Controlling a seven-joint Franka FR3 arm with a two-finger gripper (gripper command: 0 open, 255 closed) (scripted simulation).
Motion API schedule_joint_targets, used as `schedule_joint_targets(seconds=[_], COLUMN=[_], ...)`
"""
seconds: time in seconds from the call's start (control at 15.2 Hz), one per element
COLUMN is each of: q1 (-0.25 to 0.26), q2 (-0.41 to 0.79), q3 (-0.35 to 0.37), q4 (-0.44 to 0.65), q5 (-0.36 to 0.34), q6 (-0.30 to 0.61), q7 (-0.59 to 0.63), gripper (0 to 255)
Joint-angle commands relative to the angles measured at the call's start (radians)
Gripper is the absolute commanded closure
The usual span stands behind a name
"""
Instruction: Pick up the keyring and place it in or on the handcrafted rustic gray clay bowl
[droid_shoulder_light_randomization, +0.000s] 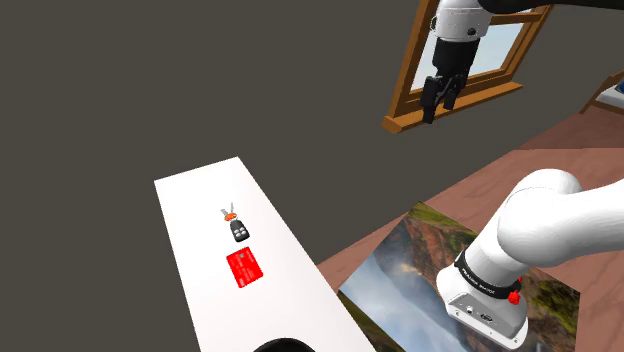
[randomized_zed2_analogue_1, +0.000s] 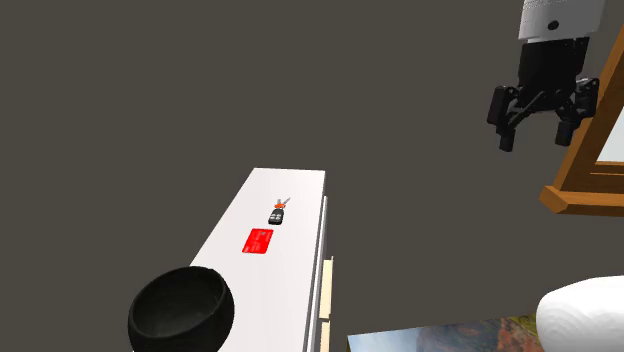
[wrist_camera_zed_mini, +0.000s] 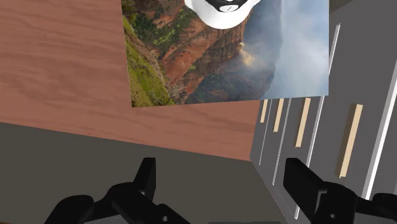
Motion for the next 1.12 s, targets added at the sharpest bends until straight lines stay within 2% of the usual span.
schedule_joint_targets(seconds=[0.0, 0.53, 1.06], q1=[0.000, 0.054, 0.094], q2=[0.000, 0.161, 0.385], q3=[0.000, 0.138, 0.265], q4=[0.000, 0.002, 0.082], q5=[0.000, 0.113, 0.177], q6=[0.000, 0.144, 0.282], q7=[0.000, 0.162, 0.315], gripper=[0, 0, 0])
